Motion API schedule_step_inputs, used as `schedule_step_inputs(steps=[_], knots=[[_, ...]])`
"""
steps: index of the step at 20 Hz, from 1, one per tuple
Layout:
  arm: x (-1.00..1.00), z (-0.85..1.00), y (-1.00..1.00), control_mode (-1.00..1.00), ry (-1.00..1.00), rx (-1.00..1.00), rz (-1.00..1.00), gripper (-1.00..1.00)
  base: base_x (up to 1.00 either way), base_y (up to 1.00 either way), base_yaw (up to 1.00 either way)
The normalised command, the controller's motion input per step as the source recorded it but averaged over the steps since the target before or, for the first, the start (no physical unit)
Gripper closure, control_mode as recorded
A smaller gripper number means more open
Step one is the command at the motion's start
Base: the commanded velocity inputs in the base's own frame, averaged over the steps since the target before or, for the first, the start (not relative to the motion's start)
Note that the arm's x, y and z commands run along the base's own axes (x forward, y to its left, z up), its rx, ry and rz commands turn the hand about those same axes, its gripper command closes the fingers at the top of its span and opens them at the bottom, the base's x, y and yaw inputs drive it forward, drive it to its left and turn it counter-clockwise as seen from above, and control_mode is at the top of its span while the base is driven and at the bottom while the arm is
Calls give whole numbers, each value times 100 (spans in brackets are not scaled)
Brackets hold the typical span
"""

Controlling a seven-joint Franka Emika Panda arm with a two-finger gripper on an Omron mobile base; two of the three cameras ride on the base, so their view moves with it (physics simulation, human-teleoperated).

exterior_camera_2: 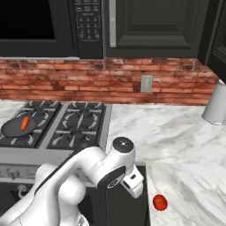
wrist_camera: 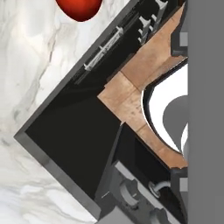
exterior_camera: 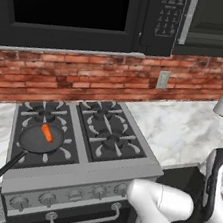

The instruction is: Put the carrot and tomato in the pan. Then turn on the front left burner and set the heat to medium.

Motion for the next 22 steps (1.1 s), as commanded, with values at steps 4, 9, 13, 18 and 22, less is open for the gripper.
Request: schedule_step_inputs(steps=[4, 9, 13, 18, 22], knots=[[-1, 2, -56, -100, 19, -3, -3, -100, 0, 0, 0], [8, 4, -50, -100, 23, -3, -7, -100, 0, 0, 0], [31, 0, -65, -100, 16, -1, -9, -100, 0, 0, 0], [31, -15, -76, -100, 7, 0, -3, -100, 0, 0, 0], [22, -39, -58, -100, 0, 0, -2, -100, 0, 0, 0]])
